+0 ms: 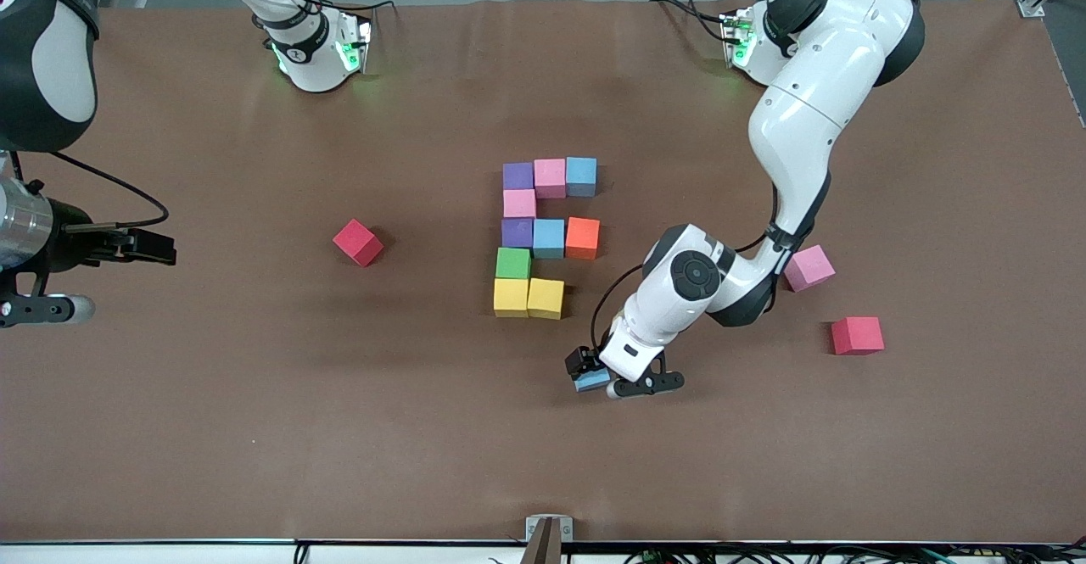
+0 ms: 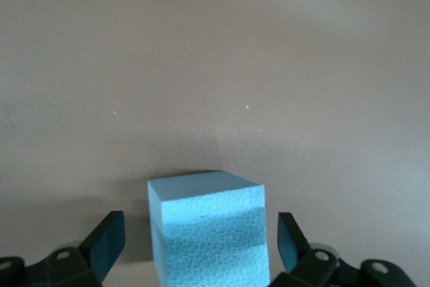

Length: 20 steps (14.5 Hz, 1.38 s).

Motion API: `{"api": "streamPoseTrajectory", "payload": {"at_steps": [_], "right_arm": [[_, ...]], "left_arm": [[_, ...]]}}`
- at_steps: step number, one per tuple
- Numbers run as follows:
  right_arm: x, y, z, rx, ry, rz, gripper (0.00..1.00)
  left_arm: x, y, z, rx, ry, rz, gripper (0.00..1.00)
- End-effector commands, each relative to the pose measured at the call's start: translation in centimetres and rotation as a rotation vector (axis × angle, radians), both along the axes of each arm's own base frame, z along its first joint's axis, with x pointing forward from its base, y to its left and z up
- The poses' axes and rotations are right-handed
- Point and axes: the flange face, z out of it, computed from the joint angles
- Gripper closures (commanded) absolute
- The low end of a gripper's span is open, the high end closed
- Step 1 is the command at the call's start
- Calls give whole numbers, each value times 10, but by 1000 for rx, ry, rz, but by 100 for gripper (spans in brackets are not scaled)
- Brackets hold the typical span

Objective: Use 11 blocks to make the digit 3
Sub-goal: 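Reach the left gripper to the light blue cube and grasp it, then lift the light blue cube with the left gripper toward the cluster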

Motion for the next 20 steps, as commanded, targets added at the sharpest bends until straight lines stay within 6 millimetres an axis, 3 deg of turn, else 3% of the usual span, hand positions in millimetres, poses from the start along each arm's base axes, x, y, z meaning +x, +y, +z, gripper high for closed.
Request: {"api": "streamPoseTrajectory", "payload": {"at_steps": [1, 4, 7, 10, 13, 15, 17, 20], "right_arm": [[-7, 3, 10, 7, -6, 0, 0], [-8, 3, 12, 5, -8, 2, 0], [-10, 2, 14, 11, -6, -1, 0], [-14, -1, 21, 12, -17, -6, 0], [-18, -3, 26, 13, -20, -6, 0], [-24, -5, 31, 16, -21, -11, 0], [-27, -6, 36, 16, -26, -12, 0], [-29, -7, 34, 15, -20, -10, 0]], "left_arm": [[4, -9, -2, -33, 1, 15, 0], [2, -21, -8, -47, -12, 11, 1], [3, -20, -10, -53, -22, 14, 5], [5, -13, -24, -41, -19, 22, 10], [3, -11, -35, -35, -6, 24, 29], [3, -9, -31, -35, -1, 28, 51], [8, -4, -20, -47, 5, 55, 68], [12, 0, 12, -68, 38, 129, 80]]}}
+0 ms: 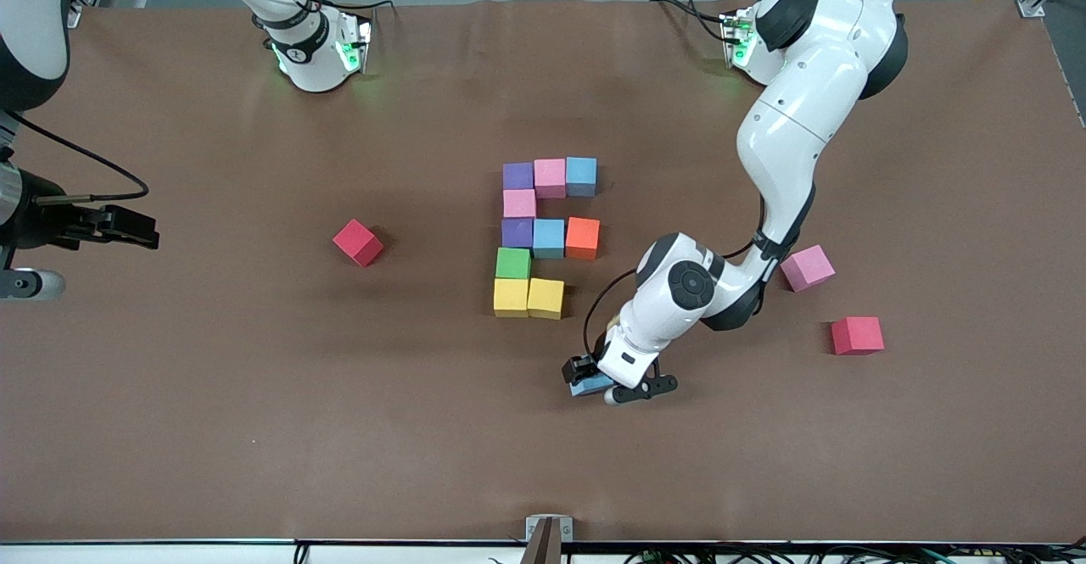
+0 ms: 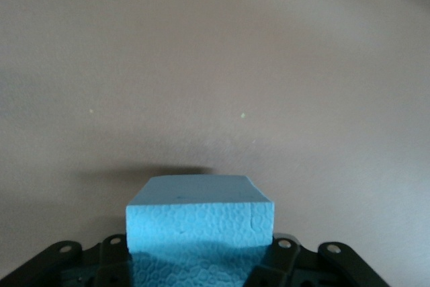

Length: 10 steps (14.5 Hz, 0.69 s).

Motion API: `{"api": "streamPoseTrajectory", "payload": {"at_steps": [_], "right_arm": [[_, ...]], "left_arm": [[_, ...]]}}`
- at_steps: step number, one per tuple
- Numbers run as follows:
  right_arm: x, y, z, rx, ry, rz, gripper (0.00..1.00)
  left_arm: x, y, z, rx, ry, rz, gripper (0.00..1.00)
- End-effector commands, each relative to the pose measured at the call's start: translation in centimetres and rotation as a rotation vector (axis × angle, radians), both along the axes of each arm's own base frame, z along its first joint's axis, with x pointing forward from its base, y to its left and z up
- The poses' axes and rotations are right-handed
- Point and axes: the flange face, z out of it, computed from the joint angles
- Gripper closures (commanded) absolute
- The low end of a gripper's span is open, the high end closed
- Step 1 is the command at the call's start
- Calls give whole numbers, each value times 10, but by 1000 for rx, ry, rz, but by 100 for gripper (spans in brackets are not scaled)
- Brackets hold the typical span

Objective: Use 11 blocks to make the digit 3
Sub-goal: 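Lift the light blue cube with the left gripper toward the cluster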

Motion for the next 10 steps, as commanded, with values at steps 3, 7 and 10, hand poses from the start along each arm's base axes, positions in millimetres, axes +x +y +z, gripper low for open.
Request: {"api": "streamPoseTrajectory", "payload": {"at_steps": [3, 7, 10], "right_arm": [[-21, -4, 3, 13, 13, -5, 0], [-52, -8, 5, 22, -34, -3, 0], [-76, -14, 11, 27, -71, -9, 0]], "left_arm": [[-4, 4, 44, 47, 131, 89, 84], [-11, 1, 57, 49, 243, 269, 86], [-20, 1, 64, 68, 330, 407, 86]]}}
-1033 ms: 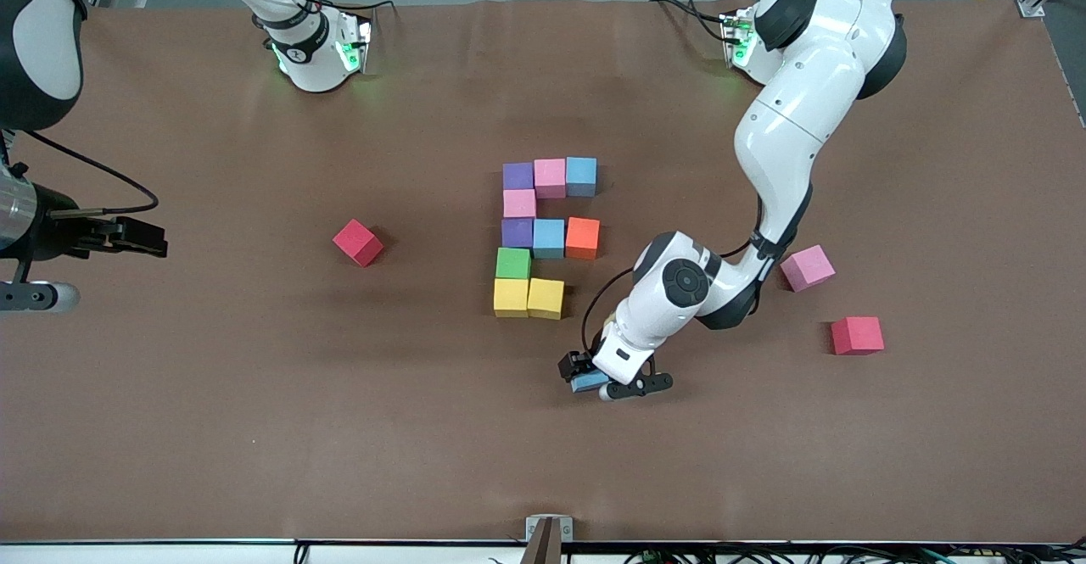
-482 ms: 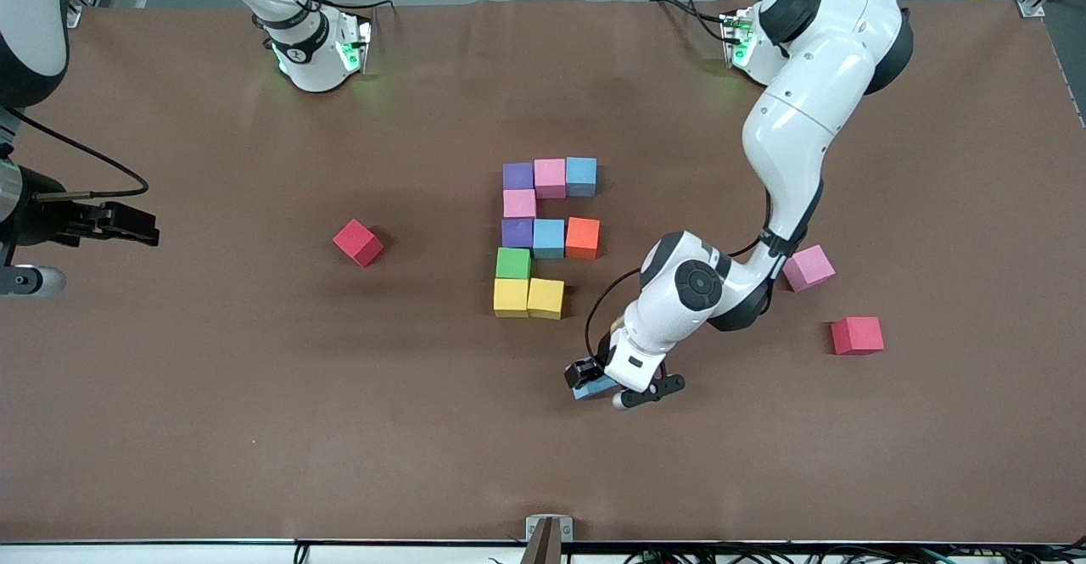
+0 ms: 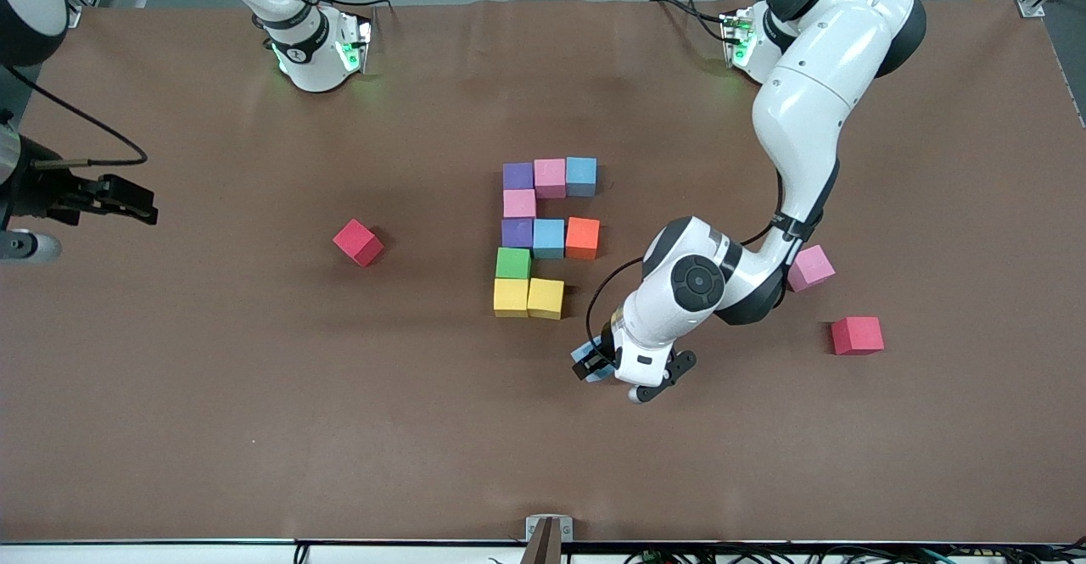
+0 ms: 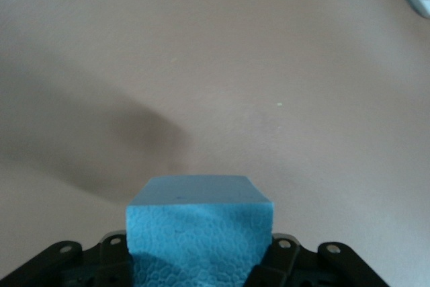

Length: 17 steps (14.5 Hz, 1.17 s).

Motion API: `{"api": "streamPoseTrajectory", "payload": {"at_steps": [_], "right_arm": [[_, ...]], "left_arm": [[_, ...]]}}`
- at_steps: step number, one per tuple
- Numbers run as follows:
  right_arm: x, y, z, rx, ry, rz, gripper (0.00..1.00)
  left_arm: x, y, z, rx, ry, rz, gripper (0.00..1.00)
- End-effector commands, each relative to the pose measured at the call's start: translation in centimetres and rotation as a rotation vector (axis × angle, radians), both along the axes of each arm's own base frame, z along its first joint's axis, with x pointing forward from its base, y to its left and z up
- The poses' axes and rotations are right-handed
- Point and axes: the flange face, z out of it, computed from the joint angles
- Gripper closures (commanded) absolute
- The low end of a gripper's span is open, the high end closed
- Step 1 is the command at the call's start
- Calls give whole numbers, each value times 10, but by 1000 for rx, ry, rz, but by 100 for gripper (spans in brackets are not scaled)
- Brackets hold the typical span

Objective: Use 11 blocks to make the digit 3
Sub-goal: 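Lift the light blue cube with the left gripper toward the cluster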

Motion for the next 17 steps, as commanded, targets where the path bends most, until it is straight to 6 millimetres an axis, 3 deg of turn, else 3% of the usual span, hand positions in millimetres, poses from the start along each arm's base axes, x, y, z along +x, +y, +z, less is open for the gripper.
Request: {"api": "streamPoseTrajectory", "payload": {"at_steps": [1, 4, 8, 11, 15, 17], "right_arm": [[-38, -9, 4, 17, -25, -11, 0], [-54, -7, 12, 17, -31, -8, 0], [-68, -7, 16, 14, -42, -9, 0], [-72, -6, 21, 14, -45, -6, 0], [-76, 0, 30, 15, -59, 3, 0], [-82, 1, 38, 15, -69, 3, 0]], "left_arm": [[-12, 4, 8, 36, 87, 134, 86], [-17, 6, 2, 60, 174, 286, 86], [-24, -6, 2, 61, 240, 593, 85], [-44, -26, -9, 104, 237, 668, 84], [-72, -41, -31, 203, 170, 771, 83], [-76, -41, -35, 224, 141, 788, 83]]}}
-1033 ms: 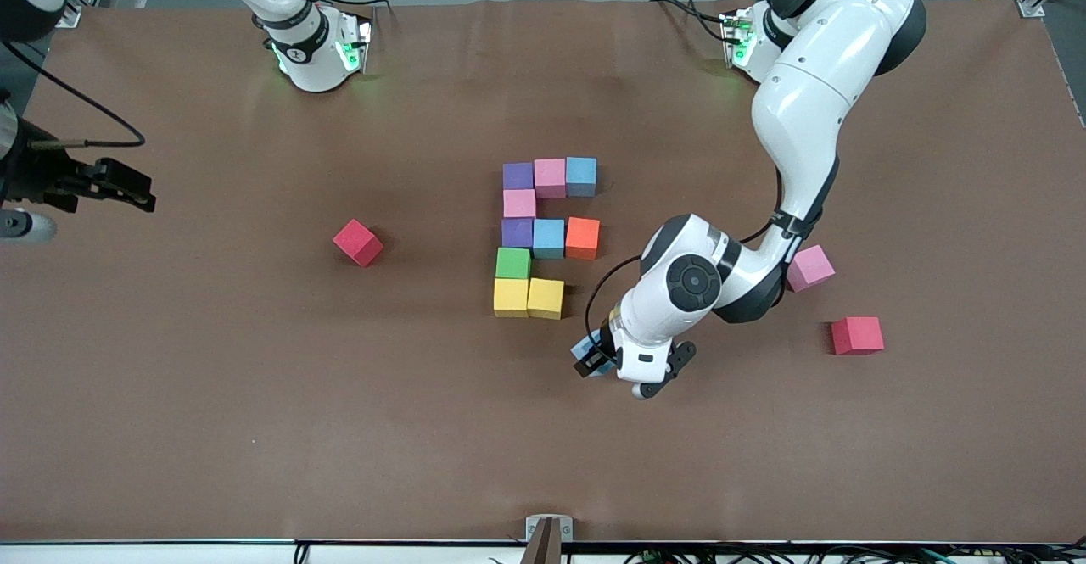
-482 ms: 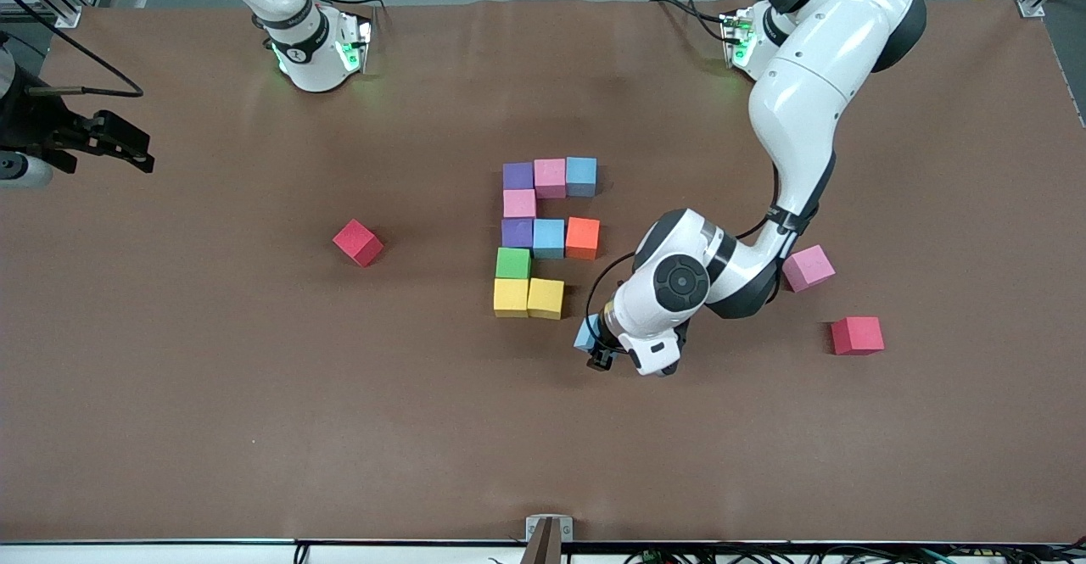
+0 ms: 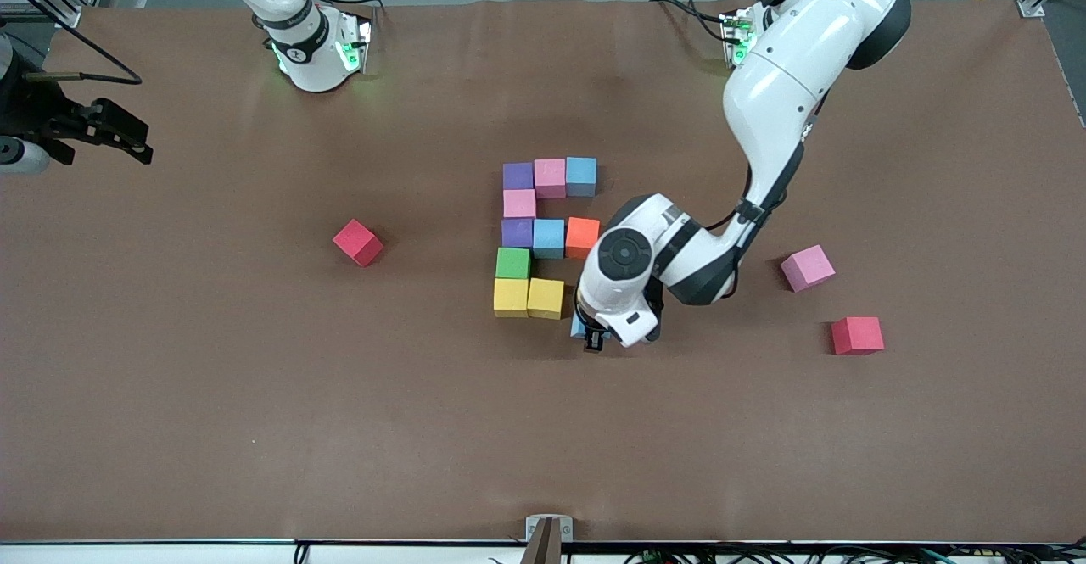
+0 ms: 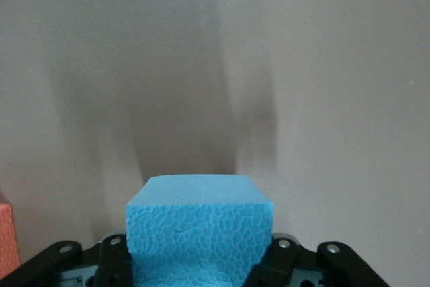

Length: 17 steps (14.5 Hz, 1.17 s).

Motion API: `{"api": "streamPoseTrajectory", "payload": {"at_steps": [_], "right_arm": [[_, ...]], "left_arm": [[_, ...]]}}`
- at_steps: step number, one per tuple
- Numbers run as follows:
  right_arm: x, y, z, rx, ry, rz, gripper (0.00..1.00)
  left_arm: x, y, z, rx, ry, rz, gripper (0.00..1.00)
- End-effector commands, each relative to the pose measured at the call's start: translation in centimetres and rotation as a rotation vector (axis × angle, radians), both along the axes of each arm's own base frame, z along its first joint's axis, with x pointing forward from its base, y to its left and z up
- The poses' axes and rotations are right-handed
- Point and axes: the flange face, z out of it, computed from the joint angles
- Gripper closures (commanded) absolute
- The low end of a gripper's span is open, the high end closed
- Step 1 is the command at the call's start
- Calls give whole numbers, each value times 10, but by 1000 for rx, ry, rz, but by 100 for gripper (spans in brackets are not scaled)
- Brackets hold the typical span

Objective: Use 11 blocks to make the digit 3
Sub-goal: 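Lift the light blue cube with the left gripper toward the cluster, then lower the light blue cube beside the yellow cube with the left gripper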

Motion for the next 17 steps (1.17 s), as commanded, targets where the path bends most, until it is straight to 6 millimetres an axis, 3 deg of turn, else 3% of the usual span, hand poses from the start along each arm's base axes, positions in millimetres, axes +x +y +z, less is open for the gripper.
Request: {"api": "streamPoseTrajectory", "payload": {"at_steps": [1, 8, 11, 14, 17], "right_arm": [[-17, 0, 10, 7, -7, -5, 0], [-24, -5, 17, 52, -1, -22, 0], [-25, -5, 20, 54, -3, -20, 0], [-28, -4, 40, 54, -18, -20, 0], [-31, -4, 45, 57, -9, -23, 0]], "left_arm": [[-10, 2, 6, 48, -19, 26, 83], [-33, -24, 2, 48, -15, 123, 82], [-32, -23, 0, 49, -16, 137, 81], [-35, -26, -3, 59, -26, 138, 81], [-36, -28, -3, 58, -26, 137, 81]]}}
